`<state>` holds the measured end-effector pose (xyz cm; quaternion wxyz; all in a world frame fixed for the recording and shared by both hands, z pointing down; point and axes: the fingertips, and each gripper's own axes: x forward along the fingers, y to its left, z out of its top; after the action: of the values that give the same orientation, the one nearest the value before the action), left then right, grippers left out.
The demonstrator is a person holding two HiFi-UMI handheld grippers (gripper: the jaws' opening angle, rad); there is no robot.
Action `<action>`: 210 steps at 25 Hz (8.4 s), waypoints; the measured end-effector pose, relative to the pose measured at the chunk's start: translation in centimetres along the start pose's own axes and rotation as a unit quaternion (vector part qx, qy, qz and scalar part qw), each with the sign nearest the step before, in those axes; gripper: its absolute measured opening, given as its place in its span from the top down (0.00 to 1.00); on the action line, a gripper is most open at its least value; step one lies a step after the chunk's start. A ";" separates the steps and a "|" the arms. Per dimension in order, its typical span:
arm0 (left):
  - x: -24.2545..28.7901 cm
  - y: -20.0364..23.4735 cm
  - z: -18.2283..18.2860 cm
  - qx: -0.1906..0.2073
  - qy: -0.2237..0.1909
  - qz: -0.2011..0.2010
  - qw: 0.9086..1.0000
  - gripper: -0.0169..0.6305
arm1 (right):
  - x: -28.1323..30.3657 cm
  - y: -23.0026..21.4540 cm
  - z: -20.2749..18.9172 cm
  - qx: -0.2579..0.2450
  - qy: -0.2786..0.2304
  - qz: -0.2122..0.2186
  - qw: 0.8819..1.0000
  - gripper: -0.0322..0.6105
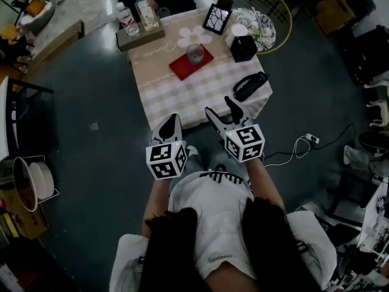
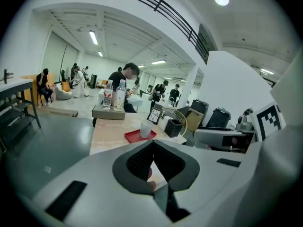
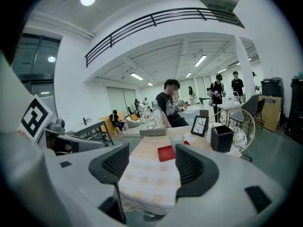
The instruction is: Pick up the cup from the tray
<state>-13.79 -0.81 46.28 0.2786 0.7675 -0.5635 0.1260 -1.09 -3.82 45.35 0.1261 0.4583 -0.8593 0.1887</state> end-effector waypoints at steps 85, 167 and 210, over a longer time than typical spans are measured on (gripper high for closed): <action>20.6 8.2 3.7 -0.055 0.119 0.109 0.985 0.96 | 27.9 -11.0 0.1 -0.119 0.103 0.079 0.984 0.33; 14.0 4.5 3.5 -0.046 0.042 0.061 0.996 0.96 | 10.3 -15.8 2.9 -0.043 0.013 -0.100 0.994 0.51; 6.4 1.8 -0.4 -0.001 0.030 0.034 0.999 0.96 | 0.9 -8.0 -1.3 -0.018 0.028 -0.112 0.993 0.94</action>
<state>-13.33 -6.05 50.37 0.2912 0.7437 -0.5807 0.1576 5.19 -7.99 48.52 0.1788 0.5439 -0.8019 0.1709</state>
